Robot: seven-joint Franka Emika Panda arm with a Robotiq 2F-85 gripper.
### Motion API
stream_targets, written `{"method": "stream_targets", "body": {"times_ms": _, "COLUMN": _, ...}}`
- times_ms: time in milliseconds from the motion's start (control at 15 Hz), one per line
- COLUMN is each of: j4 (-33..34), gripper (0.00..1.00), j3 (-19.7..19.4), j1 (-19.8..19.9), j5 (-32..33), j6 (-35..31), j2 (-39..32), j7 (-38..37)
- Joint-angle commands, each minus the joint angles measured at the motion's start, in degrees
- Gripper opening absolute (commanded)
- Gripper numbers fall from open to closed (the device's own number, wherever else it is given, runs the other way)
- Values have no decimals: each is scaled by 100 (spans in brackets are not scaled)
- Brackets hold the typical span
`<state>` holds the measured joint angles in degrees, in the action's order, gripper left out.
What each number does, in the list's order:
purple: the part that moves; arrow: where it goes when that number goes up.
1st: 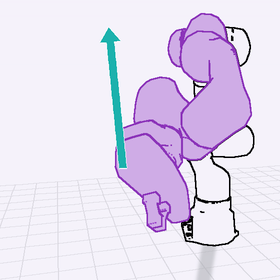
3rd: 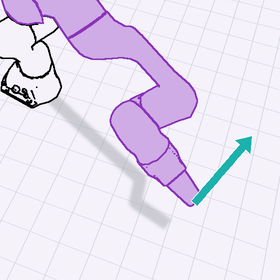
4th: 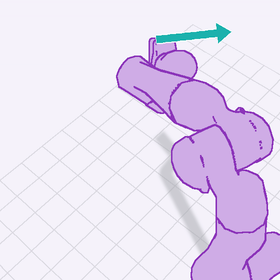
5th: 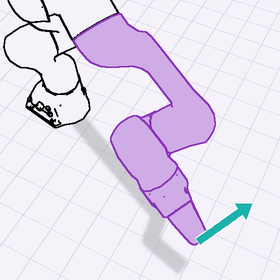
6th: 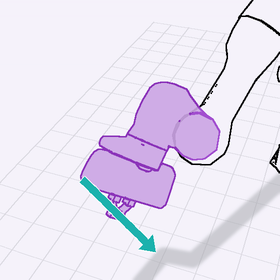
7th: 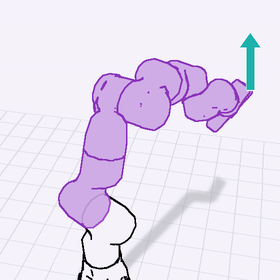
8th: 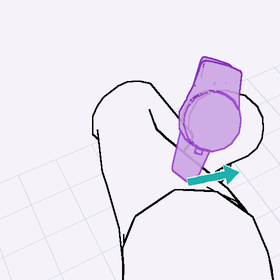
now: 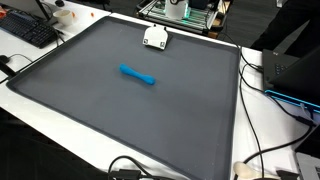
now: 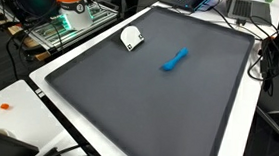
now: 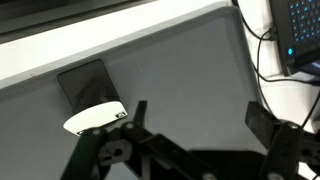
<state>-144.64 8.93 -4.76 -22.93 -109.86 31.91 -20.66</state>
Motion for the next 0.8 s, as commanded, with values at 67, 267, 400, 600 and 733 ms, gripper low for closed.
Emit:
{"method": "stream_targets", "body": {"times_ms": 67, "j4": -764, "gripper": 100, "j3": 130, "j1": 192, "j5": -303, "j6": -1306, "j2": -64, "j7": -820}}
{"method": "stream_targets", "body": {"times_ms": 267, "j4": -1027, "gripper": 100, "j3": 161, "j1": 325, "j5": -243, "j6": -1981, "j2": -385, "j7": -1472}}
{"method": "stream_targets", "body": {"times_ms": 400, "j4": -1104, "gripper": 100, "j3": 133, "j1": 393, "j5": -208, "j6": -2248, "j2": -662, "j7": -1932}}
{"method": "stream_targets", "body": {"times_ms": 600, "j4": -1087, "gripper": 100, "j3": 13, "j1": 437, "j5": -147, "j6": -2227, "j2": -1099, "j7": -2352}}
{"method": "stream_targets", "body": {"times_ms": 733, "j4": -1075, "gripper": 100, "j3": -28, "j1": 492, "j5": -92, "j6": -2328, "j2": -1360, "j7": -2603}}
